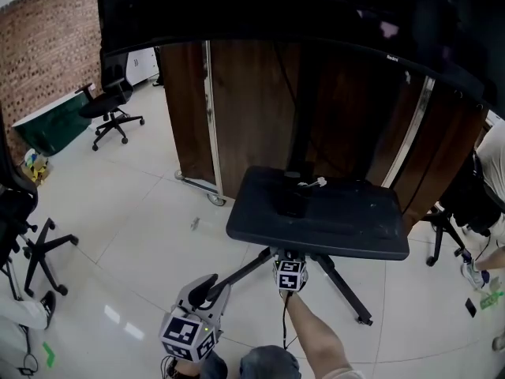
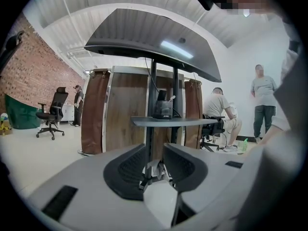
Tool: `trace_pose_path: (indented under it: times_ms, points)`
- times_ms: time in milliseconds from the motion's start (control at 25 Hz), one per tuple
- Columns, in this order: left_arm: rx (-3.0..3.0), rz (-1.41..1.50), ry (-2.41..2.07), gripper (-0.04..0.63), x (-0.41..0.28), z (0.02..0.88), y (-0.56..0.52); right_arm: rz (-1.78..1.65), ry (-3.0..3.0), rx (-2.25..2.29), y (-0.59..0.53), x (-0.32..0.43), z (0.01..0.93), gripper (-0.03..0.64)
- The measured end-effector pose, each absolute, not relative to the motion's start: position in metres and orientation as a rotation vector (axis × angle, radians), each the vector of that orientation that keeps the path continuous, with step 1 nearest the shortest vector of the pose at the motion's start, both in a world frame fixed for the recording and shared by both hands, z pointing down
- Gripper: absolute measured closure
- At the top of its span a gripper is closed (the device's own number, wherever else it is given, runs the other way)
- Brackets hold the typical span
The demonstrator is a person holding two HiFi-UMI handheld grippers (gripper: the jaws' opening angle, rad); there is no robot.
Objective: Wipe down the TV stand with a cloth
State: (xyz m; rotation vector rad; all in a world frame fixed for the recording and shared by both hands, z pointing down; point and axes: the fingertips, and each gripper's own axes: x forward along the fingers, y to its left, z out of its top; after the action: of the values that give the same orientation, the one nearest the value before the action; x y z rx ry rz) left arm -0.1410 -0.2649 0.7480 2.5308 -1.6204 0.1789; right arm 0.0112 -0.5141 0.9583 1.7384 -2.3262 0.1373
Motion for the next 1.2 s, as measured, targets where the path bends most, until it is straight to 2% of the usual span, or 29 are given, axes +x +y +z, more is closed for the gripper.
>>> trace_pose_path:
  times_ms: [160, 280, 600, 800, 960, 1200]
  points:
    - [2.54, 0.204, -1.574, 0.445, -0.122, 0.761, -0.268, 0.284, -2.26, 1.678, -0.482, 0.016, 1.045, 0.611]
    - [2.555, 0.22, -1.532, 0.445, -0.109, 0.77, -0.271, 0.304, -2.274, 1.72, -0.47, 0.035, 1.052, 0.611]
    - [2.613, 0.171, -1.405, 0.445, -0.073, 0.773, -0.281, -0.059, -2.346, 2.094, -0.488, 0.161, 0.864, 0.611]
    - [2.638, 0.165, -1.345, 0.443, -0.053, 0.779, -0.282, -0.129, -2.242, 2.106, -0.524, 0.2, 0.834, 0.611]
    - [2.623, 0.199, -1.355, 0.444, -0.054, 0.785, -0.282, 0.039, -2.094, 2.046, -0.544, 0.224, 0.912, 0.611]
    - [2.574, 0.254, -1.395, 0.444, -0.073, 0.81, -0.284, 0.324, -1.962, 1.974, -0.503, 0.236, 1.058, 0.611]
